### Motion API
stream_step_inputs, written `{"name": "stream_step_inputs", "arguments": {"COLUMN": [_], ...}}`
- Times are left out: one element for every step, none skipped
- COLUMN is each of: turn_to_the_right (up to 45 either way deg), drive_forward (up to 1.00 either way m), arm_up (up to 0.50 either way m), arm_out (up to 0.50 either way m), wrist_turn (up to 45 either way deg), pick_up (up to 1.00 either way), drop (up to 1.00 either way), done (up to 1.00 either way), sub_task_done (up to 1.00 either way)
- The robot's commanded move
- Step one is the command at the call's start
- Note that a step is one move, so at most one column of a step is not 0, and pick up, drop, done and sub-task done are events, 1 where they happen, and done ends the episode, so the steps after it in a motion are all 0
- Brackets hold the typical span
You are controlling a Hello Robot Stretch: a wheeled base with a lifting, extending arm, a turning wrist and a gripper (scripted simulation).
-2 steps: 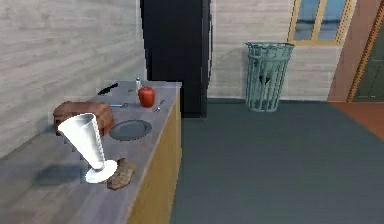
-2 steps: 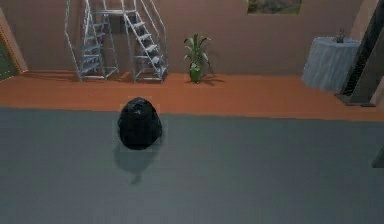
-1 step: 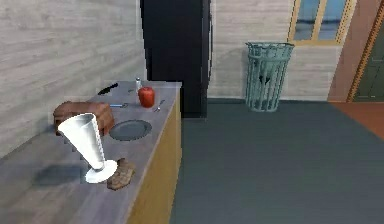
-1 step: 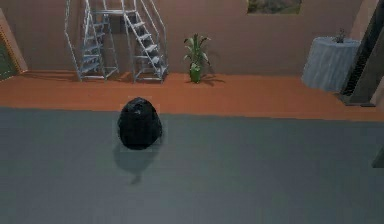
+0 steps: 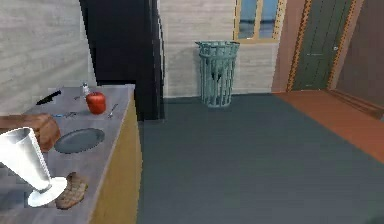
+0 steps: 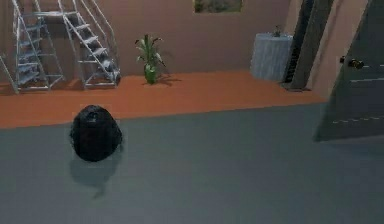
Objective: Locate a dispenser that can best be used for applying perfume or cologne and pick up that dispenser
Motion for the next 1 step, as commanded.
{"name": "stream_step_inputs", "arguments": {"turn_to_the_right": [0.0], "drive_forward": [0.30], "arm_up": [0.00], "arm_out": [0.00], "wrist_turn": [0.0], "pick_up": [0.00], "drop": [0.00], "done": [0.00], "sub_task_done": [0.00]}}
